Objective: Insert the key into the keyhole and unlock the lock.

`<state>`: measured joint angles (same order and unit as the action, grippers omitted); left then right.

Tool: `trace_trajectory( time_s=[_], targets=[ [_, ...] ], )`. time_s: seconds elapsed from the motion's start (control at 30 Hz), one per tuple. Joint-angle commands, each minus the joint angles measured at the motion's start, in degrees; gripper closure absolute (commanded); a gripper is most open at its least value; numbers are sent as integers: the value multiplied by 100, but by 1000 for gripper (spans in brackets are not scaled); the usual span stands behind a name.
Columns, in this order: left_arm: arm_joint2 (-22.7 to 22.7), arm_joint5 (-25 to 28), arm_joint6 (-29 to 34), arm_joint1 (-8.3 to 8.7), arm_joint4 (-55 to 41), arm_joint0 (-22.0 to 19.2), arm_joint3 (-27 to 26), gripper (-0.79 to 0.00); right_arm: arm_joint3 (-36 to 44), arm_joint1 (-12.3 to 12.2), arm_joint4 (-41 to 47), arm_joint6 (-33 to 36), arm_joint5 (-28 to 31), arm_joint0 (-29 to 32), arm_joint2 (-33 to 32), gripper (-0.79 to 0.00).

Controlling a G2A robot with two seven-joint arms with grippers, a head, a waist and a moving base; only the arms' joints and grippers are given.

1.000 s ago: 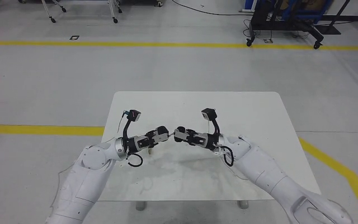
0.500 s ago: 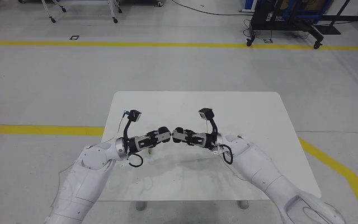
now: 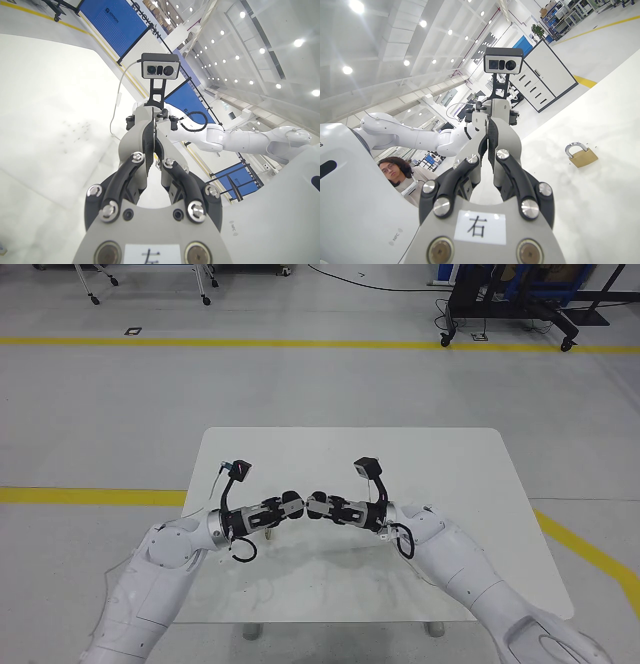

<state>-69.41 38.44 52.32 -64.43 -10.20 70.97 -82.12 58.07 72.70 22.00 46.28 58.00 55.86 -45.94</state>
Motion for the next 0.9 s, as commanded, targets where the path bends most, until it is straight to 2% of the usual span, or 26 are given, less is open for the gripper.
trace_trajectory(
  time_s=[0.0,0.23,0.27,0.3,0.33,0.4,0.47,0.5,0.53,0.57,0.63,0.67,0.73,0.87],
  targets=[
    [-8,15,-28,8,12,12,-18,0,19,-3,-33,0,0,15,-17,0],
    [10,45,-29,34,-18,55,-78,0,68,-6,-77,0,0,55,-88,0],
    [11,44,-27,37,-26,55,-80,-83,73,-5,-81,0,0,58,-92,0],
    [15,47,-20,41,-38,56,-84,-108,78,-3,-84,0,0,60,-95,0],
    [14,50,-25,44,-52,57,-85,-95,88,-1,-81,0,0,63,-96,0],
    [15,59,-24,51,-57,58,-92,0,92,2,-90,0,0,64,-92,0],
    [16,64,-28,58,-59,62,-97,0,91,4,-91,0,0,62,-92,0],
    [17,65,-30,62,-61,64,-100,-86,87,5,-93,0,0,61,-94,0],
    [18,64,-32,65,-62,66,-103,-206,86,7,-92,0,0,61,-99,0],
    [21,63,-31,68,-60,66,-106,-237,86,8,-94,0,0,62,-101,0],
    [28,62,-25,75,-67,66,-113,-228,93,12,-91,0,0,65,-103,0],
    [33,60,-19,78,-62,66,-115,-172,94,13,-92,0,0,65,-103,0],
    [43,56,-24,83,-49,66,-115,-6,98,16,-86,0,0,66,-102,0],
    [64,52,-41,93,-27,62,-116,0,104,19,-77,0,0,65,-86,0]
  ],
)
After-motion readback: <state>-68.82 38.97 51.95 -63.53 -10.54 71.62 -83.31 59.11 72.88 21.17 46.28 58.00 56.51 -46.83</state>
